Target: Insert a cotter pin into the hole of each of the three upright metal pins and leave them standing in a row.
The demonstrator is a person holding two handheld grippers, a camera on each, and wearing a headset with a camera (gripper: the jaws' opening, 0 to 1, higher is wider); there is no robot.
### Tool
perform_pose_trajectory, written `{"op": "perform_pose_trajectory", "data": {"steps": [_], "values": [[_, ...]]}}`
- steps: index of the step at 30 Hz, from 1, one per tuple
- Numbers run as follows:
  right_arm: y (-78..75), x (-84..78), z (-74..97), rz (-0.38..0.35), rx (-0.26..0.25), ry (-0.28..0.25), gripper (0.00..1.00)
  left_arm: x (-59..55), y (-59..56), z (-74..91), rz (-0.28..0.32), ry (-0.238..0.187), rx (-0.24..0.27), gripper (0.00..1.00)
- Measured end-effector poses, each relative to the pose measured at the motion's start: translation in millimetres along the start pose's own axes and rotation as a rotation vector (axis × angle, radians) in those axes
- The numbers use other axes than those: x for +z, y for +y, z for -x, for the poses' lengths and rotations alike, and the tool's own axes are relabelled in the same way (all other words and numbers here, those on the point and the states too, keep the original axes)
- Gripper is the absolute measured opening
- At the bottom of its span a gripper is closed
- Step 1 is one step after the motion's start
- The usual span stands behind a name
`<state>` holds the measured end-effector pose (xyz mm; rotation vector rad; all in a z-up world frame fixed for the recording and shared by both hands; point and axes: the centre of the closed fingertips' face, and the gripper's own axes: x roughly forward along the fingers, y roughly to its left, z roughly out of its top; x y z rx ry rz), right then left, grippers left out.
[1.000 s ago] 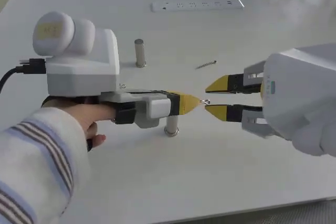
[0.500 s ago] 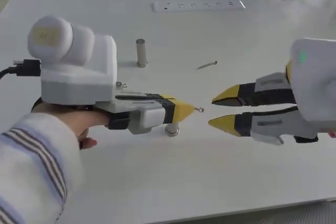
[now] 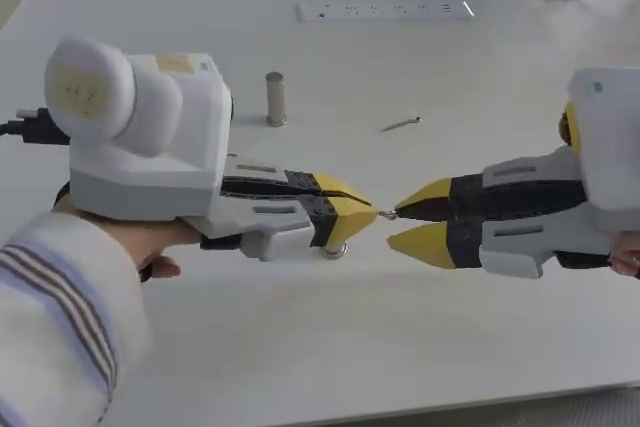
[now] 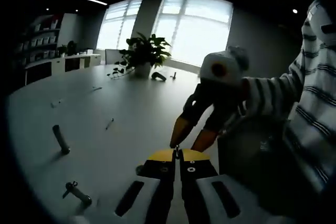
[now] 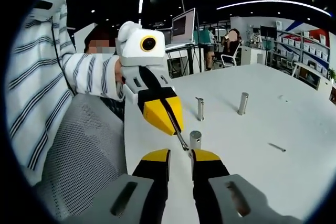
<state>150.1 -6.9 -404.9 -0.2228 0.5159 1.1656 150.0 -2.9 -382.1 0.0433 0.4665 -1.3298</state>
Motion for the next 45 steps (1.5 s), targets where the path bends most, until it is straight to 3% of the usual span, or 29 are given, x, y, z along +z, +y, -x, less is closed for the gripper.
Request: {"op": "perform_pose_trajectory", "data": {"steps": [6, 15, 24, 31, 45], "values": [[4.4, -1.3, -1.5, -0.014, 0.014, 0.002, 0.07, 2.4, -7.8, -1.4, -0.104, 0.015, -0.038, 0.0], [11.1, -0.8, -0.8, -0.01, 0.043, -0.005, 0.0, 2.7, -14.1, -2.5, -0.172, 0.026, -0.076, 0.0], [20.1, -2.0, 3.7, 0.028, 0.099, 0.017, 0.0, -8.1, -17.1, -1.2, -0.255, 0.101, -0.108, 0.0], [25.9, -7.1, 5.9, 0.085, 0.135, 0.055, 0.0, -13.5, -21.0, -2.8, -0.276, 0.133, -0.143, 0.0], [38.5, -10.0, 9.9, 0.081, 0.192, 0.07, 0.0, -21.2, -31.4, -5.5, -0.297, 0.169, -0.2, 0.0]]}}
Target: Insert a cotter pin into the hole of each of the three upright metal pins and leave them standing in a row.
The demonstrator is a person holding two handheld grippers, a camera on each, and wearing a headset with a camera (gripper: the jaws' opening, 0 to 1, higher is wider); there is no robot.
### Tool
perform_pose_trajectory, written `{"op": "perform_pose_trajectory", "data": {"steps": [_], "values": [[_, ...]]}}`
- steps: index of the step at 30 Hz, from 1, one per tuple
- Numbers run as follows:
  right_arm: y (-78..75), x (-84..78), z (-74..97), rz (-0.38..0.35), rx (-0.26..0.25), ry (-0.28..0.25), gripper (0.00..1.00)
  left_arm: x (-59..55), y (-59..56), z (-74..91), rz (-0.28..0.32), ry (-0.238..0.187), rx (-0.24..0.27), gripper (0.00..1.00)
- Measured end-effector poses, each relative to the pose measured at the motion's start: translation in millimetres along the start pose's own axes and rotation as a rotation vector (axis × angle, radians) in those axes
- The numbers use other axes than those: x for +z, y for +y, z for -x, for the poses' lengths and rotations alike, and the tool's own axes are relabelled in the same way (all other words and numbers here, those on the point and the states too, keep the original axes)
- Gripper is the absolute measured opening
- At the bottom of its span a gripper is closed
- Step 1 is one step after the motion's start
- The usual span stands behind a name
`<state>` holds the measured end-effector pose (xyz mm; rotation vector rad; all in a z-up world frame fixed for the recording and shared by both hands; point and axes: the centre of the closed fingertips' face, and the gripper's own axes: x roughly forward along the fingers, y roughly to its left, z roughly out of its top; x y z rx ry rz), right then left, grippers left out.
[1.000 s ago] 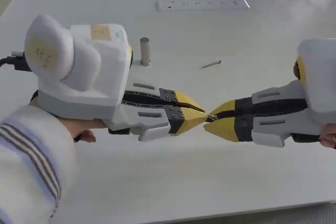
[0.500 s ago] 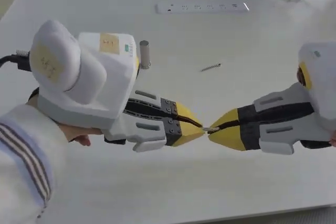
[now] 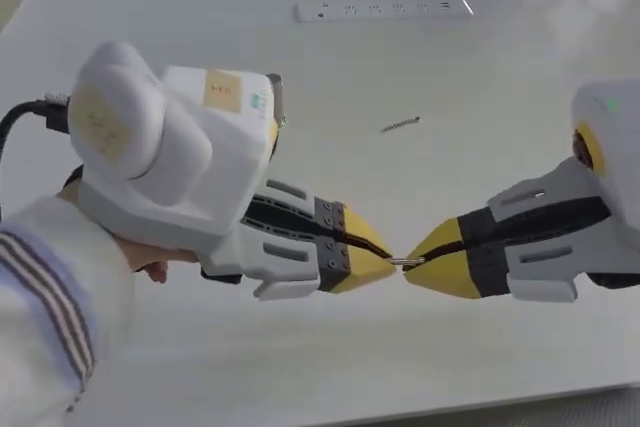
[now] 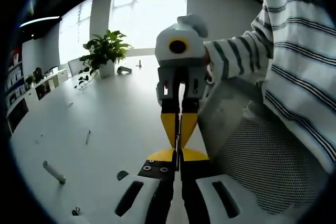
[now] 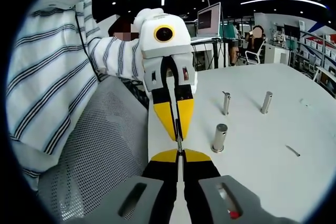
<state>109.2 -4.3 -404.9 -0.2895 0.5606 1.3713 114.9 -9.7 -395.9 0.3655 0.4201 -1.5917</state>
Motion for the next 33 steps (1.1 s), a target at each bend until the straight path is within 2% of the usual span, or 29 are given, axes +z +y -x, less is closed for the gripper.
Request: {"op": "perform_pose_trajectory", "data": {"steps": [2, 5, 8, 10, 12, 13, 15, 16, 18, 20, 21, 25, 27, 33], "values": [[-0.3, 0.9, 0.2, -0.006, 0.0, -0.008, 0.0, -0.5, -0.5, -1.2, -0.003, 0.003, -0.001, 0.0], [-2.2, 2.7, 1.0, -0.017, -0.01, -0.02, 0.0, 0.8, -0.9, -3.7, 0.027, 0.0, 0.012, 0.0], [-4.1, 3.7, 3.5, -0.021, -0.011, -0.031, 0.0, 3.6, -0.9, -4.0, 0.01, -0.009, 0.015, 0.0], [-5.8, 2.7, 4.6, -0.012, -0.019, -0.025, 0.0, 4.0, 4.3, -3.1, -0.011, -0.008, 0.039, 0.01], [-11.5, 2.3, 6.7, -0.002, -0.047, -0.022, 0.0, -2.5, 12.1, -0.6, -0.003, 0.028, 0.078, 0.11], [-13.9, 2.0, 8.8, -0.005, -0.054, -0.024, 0.0, -3.9, 15.8, 0.6, -0.018, 0.036, 0.096, 0.17], [-20.6, 1.6, 12.1, -0.003, -0.081, -0.025, 0.0, -7.1, 19.4, 3.1, -0.01, 0.043, 0.11, 0.29], [-23.8, 0.9, 13.2, -0.001, -0.094, -0.021, 0.0, -8.3, 21.0, 4.3, -0.004, 0.046, 0.115, 0.3], [-32.2, -2.8, 14.8, 0.001, -0.128, 0.002, 0.0, -10.8, 24.2, 6.7, 0.008, 0.05, 0.123, 0.26], [-37.3, -5.7, 14.8, 0.002, -0.137, 0.015, 0.0, -16.3, 30.2, 9.4, 0.076, 0.057, 0.147, 0.22], [-46.0, -9.3, 13.8, -0.013, -0.153, 0.024, 0.0, -18.4, 34.7, 10.6, 0.115, 0.049, 0.161, 0.2], [-55.7, -12.4, 10.3, -0.014, -0.17, 0.041, 0.0, -21.9, 46.1, 15.9, 0.096, 0.062, 0.199, 0.23], [-58.5, -13.5, 8.6, -0.011, -0.173, 0.048, 0.0, -20.7, 52.0, 18.4, 0.104, 0.05, 0.219, 0.24], [-65.5, -17.6, 2.6, 0.005, -0.176, 0.077, 0.0, -28.2, 59.6, 18.5, 0.141, 0.06, 0.22, 0.25]]}}
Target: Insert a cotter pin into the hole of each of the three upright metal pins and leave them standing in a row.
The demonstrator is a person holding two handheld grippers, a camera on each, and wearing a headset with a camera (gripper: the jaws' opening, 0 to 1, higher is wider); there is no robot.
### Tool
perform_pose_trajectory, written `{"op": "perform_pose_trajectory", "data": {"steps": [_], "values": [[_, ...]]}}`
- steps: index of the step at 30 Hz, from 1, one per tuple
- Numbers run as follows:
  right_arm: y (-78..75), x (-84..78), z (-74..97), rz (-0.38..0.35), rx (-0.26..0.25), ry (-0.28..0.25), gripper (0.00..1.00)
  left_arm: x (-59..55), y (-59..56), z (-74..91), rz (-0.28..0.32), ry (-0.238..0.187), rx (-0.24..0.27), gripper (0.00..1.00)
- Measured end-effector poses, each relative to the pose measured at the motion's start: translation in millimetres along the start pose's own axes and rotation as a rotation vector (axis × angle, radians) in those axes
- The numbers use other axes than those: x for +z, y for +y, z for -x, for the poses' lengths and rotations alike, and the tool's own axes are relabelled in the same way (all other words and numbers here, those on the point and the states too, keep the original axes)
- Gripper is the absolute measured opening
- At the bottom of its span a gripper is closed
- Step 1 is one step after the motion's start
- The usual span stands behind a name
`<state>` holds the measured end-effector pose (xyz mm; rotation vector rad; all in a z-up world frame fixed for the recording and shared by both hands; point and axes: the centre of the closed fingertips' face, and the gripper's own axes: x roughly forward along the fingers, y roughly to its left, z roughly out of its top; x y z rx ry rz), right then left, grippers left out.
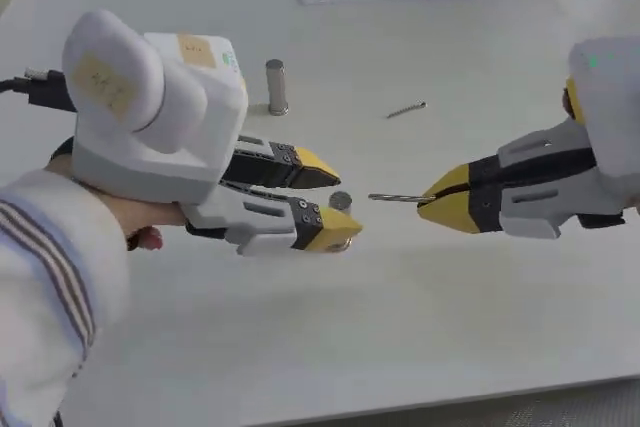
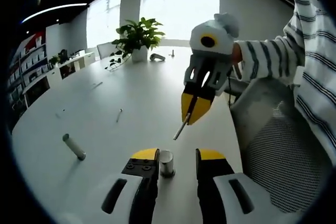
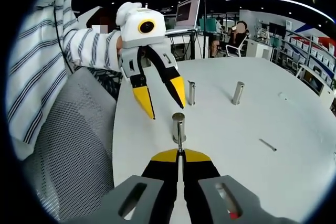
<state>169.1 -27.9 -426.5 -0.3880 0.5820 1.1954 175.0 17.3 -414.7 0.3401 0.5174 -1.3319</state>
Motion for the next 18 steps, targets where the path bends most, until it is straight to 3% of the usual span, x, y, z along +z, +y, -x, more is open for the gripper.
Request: {"op": "perform_pose_trajectory", "data": {"steps": [4, 8, 13, 18], "values": [[-2.5, -1.8, -4.3, 0.02, 0.003, 0.021, 0.0, -5.2, 6.0, -3.2, 0.008, 0.024, 0.008, 0.26], [-7.2, -2.3, -9.6, 0.052, 0.013, 0.039, 0.0, -7.5, 8.3, -6.7, 0.007, 0.034, 0.004, 0.19], [-9.3, -9.3, -14.1, 0.073, 0.021, 0.064, 0.0, -7.9, 12.5, -10.3, 0.007, 0.038, 0.009, 0.2], [-7.9, -7.5, -16.5, 0.078, 0.029, 0.057, 0.0, -8.5, 11.3, -12.1, -0.003, 0.04, -0.005, 0.12]]}}
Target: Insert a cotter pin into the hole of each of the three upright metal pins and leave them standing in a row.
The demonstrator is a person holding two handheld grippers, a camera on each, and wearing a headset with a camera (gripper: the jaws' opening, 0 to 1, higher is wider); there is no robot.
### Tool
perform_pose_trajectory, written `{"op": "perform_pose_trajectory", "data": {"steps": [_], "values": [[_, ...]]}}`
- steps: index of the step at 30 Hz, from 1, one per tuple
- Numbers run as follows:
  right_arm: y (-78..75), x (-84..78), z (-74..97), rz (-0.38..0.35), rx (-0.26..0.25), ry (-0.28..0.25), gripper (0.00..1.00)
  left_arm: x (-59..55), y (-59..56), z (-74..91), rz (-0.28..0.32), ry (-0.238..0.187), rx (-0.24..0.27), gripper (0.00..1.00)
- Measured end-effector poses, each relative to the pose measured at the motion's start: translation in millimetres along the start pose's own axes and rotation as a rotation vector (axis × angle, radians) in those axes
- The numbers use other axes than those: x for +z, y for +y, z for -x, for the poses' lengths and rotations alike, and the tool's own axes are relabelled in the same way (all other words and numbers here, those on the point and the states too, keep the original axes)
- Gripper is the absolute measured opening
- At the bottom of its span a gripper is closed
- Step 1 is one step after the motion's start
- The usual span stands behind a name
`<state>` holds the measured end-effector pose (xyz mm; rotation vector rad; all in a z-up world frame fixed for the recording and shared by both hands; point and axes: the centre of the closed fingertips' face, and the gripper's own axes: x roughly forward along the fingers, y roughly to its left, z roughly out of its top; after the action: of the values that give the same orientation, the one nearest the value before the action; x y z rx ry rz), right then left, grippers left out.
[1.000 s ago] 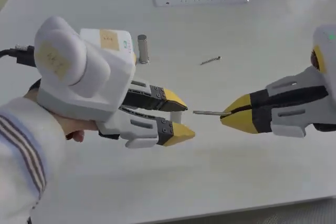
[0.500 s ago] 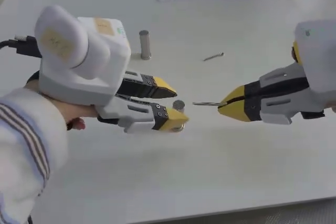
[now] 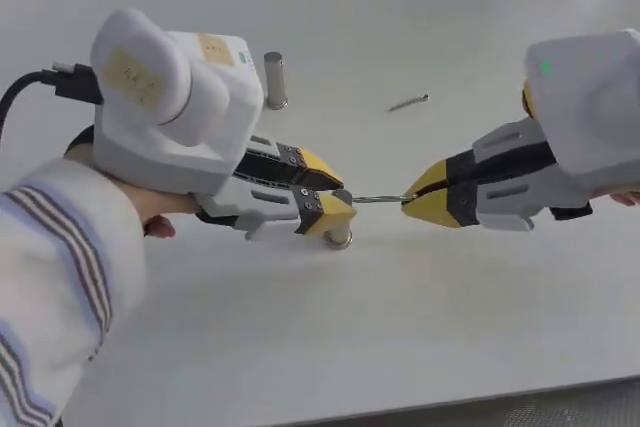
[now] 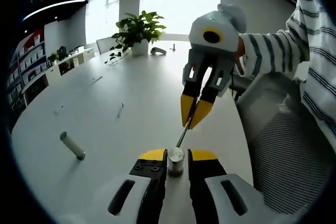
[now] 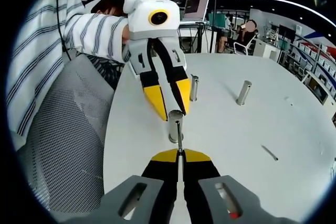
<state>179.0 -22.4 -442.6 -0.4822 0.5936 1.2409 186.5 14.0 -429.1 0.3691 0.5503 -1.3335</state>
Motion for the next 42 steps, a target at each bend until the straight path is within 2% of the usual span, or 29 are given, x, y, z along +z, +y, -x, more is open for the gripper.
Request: {"op": "perform_pose_trajectory", "data": {"steps": [6, 10, 12, 22, 24, 31, 42], "values": [[2.2, 1.4, -1.3, 0.003, 0.01, -0.007, 0.0, -0.1, 0.4, 0.8, -0.001, -0.001, -0.006, 0.09], [3.8, 4.5, -4.4, -0.004, 0.014, -0.013, 0.0, 0.1, -1.3, 0.6, -0.027, 0.006, -0.008, 0.09], [2.9, 4.1, -7.7, -0.002, 0.014, -0.01, 0.0, 0.5, -1.7, 0.5, -0.062, 0.007, -0.007, 0.09], [1.8, 9.2, -23.3, -0.018, 0.023, -0.021, 0.0, 0.5, -1.8, 0.4, -0.036, 0.008, -0.006, 0.09], [3.1, 12.2, -26.2, -0.003, 0.029, -0.023, 0.0, 0.5, -1.0, 0.3, -0.025, 0.007, -0.003, 0.09], [6.1, 18.0, -35.9, 0.008, 0.034, -0.029, 0.0, 1.0, -1.1, -0.3, -0.033, 0.003, -0.001, 0.09], [5.7, 18.9, -36.4, 0.079, 0.037, -0.009, 0.0, 0.8, -1.3, -0.9, -0.033, 0.008, -0.003, 0.09]]}}
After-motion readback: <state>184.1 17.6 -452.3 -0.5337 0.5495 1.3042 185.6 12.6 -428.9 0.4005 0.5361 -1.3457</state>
